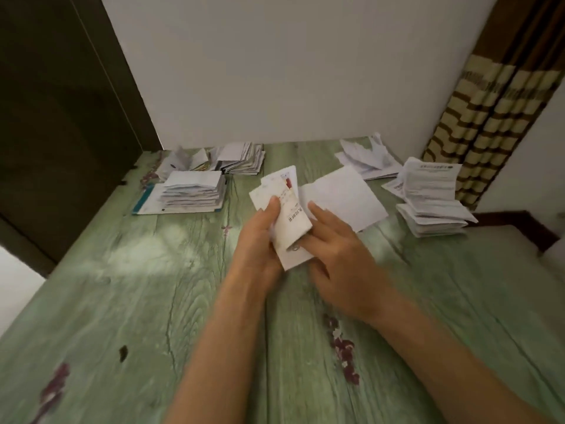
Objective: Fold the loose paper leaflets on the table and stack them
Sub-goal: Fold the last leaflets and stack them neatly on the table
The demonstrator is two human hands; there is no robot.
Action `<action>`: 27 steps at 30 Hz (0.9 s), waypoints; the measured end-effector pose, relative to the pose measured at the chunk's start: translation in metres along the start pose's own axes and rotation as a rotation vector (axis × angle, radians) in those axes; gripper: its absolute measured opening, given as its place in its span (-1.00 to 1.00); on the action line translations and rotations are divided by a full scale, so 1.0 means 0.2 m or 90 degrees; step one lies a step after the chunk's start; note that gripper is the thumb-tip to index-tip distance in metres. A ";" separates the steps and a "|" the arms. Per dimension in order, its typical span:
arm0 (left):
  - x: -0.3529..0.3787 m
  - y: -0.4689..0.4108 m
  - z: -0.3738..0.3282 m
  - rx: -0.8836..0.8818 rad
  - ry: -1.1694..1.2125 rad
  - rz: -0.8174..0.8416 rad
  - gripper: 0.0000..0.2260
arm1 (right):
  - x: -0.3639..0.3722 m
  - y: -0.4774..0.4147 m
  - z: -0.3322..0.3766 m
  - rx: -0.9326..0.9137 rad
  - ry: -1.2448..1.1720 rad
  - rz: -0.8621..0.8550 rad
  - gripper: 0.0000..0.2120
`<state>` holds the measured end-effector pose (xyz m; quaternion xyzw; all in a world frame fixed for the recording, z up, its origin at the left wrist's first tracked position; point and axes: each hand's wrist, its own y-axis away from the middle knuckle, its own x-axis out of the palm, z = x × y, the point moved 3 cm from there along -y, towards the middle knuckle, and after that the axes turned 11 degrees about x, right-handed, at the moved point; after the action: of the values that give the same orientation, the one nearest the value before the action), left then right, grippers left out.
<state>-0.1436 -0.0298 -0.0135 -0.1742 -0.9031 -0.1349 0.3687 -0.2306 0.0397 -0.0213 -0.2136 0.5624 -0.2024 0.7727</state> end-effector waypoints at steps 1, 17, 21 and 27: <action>-0.01 -0.01 0.00 -0.004 -0.009 -0.019 -0.79 | -0.02 0.00 0.01 0.020 -0.077 -0.007 -0.53; -0.02 -0.01 -0.04 0.008 -0.073 0.073 -0.81 | -0.16 -0.04 -0.17 0.615 -0.835 0.048 -0.74; 0.00 -0.01 -0.01 -0.010 -0.144 0.109 -0.78 | -0.12 -0.02 -0.11 0.626 -0.795 0.253 -0.66; -0.05 -0.04 -0.02 0.160 -0.396 0.002 -0.91 | -0.19 -0.01 -0.22 0.692 -0.628 -0.124 -0.92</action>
<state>-0.1378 -0.0397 -0.0190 -0.1616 -0.9816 0.0375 0.0941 -0.2846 0.0547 -0.0028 0.0837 -0.0512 -0.4005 0.9110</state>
